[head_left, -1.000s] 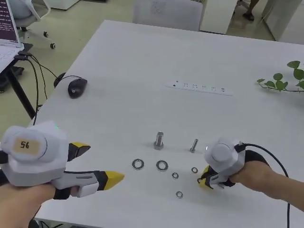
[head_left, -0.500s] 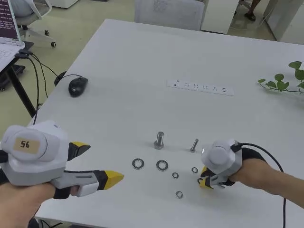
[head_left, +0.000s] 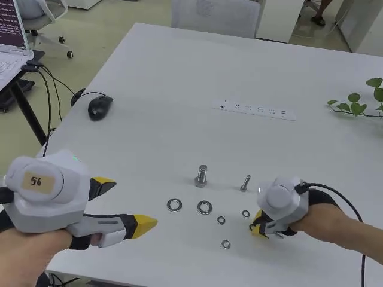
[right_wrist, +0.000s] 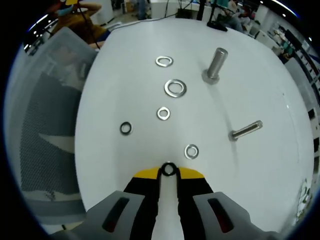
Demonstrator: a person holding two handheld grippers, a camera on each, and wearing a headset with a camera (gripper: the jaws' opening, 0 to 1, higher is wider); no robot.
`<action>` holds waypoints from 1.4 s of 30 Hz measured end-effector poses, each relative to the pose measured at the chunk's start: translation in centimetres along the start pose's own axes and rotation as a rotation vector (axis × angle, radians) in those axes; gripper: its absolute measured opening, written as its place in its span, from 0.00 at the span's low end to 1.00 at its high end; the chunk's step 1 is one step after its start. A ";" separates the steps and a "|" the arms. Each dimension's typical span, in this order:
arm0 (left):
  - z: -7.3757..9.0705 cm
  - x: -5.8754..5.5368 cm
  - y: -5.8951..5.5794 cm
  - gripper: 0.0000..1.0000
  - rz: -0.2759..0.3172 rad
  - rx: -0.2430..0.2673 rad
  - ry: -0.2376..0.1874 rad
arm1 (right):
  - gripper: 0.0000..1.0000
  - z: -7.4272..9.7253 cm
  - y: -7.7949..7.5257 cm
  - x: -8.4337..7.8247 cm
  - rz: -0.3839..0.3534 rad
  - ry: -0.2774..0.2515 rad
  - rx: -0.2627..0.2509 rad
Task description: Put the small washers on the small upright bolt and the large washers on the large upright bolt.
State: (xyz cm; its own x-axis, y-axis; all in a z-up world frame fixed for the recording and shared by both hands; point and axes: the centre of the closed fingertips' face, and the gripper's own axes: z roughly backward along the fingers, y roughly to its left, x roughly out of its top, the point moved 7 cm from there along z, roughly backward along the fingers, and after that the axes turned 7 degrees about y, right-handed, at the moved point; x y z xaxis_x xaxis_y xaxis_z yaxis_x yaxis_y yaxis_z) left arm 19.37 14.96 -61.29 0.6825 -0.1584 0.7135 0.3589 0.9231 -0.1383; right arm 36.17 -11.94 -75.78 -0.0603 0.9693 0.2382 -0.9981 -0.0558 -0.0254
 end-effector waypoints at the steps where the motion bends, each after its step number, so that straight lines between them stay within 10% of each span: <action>1: 0.0 0.0 0.0 0.67 0.000 0.001 0.000 | 0.14 0.0 0.0 0.0 -0.007 -0.001 -0.001; 13: 0.1 -0.2 0.3 0.67 0.005 0.002 0.000 | 0.14 1.3 -0.8 0.3 -0.064 -0.018 -0.001; 26: 0.2 -0.2 0.5 0.67 0.007 -0.001 -0.007 | 0.13 6.5 -6.4 3.3 -0.077 -0.059 -0.084; 42: 0.6 -0.8 0.9 0.67 0.025 0.011 -0.008 | 0.14 6.6 -8.6 5.3 -0.029 -0.005 -0.082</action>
State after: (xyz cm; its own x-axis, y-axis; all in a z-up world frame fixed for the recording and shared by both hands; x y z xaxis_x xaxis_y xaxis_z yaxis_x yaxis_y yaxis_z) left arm 18.82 16.14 -61.56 0.6864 -0.1325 0.7151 0.3348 0.9305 -0.1489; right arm 44.40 -7.89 -67.89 -0.0317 0.9691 0.2448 -0.9952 -0.0078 -0.0979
